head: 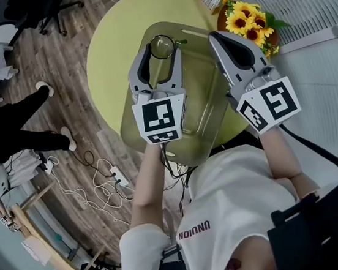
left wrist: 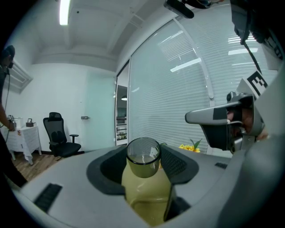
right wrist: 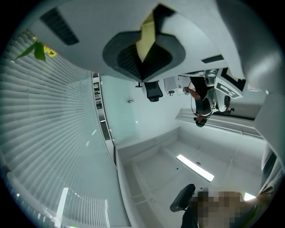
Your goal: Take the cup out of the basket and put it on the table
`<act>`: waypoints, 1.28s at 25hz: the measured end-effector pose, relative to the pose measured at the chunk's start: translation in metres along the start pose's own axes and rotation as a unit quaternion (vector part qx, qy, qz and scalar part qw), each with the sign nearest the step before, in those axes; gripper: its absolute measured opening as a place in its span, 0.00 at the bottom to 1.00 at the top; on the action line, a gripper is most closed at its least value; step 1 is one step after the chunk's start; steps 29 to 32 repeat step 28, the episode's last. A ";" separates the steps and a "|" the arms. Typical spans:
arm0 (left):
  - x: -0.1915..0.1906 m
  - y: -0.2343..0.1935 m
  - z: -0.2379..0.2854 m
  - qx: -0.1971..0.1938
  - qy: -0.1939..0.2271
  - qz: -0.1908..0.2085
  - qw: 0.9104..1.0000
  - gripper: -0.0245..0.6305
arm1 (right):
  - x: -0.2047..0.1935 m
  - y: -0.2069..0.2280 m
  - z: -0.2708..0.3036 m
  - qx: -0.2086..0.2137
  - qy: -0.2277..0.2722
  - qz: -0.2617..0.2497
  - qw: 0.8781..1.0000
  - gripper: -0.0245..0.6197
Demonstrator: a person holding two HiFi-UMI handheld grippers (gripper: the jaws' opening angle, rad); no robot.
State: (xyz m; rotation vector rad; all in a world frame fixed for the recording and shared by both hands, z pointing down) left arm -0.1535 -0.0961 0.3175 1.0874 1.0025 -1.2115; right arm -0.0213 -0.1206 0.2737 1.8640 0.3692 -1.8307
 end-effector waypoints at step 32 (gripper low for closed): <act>-0.001 -0.007 0.002 0.001 -0.006 0.000 1.000 0.42 | 0.002 0.000 0.007 -0.003 -0.007 -0.004 1.000 0.07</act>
Point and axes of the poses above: the fingertips, and each gripper's own axes: z forward along the fingers, y to its right, x out of its top, the point moved 4 cm from there along -z, backward along the fingers, and after that the axes turned 7 degrees about x, right-handed, at the moved point
